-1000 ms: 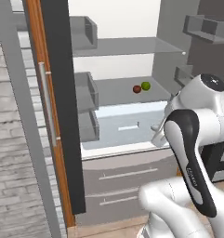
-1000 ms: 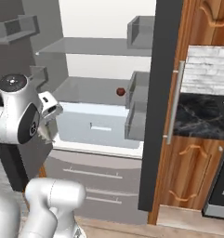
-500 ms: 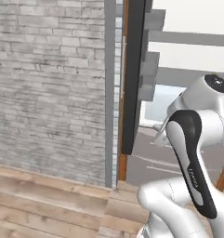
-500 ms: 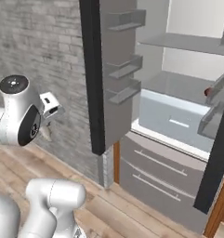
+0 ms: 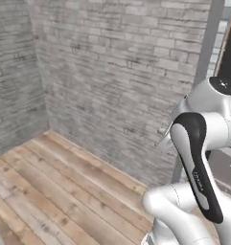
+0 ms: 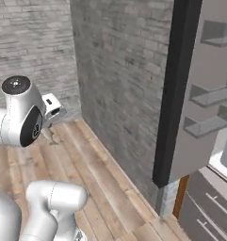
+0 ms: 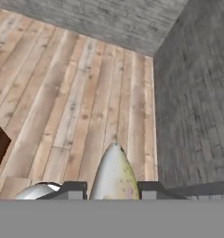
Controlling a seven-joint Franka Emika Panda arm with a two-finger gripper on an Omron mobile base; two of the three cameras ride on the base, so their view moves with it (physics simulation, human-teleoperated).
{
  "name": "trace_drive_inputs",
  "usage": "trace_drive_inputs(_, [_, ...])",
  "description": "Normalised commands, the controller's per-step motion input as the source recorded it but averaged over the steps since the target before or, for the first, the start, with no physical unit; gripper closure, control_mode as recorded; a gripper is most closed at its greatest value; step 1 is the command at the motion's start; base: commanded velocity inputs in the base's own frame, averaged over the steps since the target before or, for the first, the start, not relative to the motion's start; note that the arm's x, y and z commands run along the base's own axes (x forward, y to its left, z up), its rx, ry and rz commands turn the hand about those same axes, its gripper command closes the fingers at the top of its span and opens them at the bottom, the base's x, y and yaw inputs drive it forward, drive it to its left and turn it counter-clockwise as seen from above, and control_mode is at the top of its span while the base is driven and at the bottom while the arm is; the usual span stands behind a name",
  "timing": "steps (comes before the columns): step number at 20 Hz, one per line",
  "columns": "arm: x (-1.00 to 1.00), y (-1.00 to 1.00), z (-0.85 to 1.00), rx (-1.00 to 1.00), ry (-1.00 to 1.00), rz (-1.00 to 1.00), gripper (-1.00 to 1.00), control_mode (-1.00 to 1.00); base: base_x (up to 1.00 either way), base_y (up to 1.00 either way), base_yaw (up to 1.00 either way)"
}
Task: Open the fridge, remove the apple, lime, and fish, and place them on any counter.
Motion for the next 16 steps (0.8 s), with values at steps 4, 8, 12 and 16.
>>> trace_drive_inputs(4, [0.0,0.0,0.0,0.0,0.0,0.0,1.0,1.0,-0.39,0.61,0.82])
trace_drive_inputs(8, [0.0,0.0,0.0,0.0,0.0,0.0,1.0,1.0,-0.26,0.58,0.84])
trace_drive_inputs(12, [0.0,0.0,0.0,0.0,0.0,0.0,1.0,1.0,-0.09,0.41,0.82])
trace_drive_inputs(16, [0.0,0.0,0.0,0.0,0.0,0.0,1.0,1.0,-0.32,0.18,0.74])
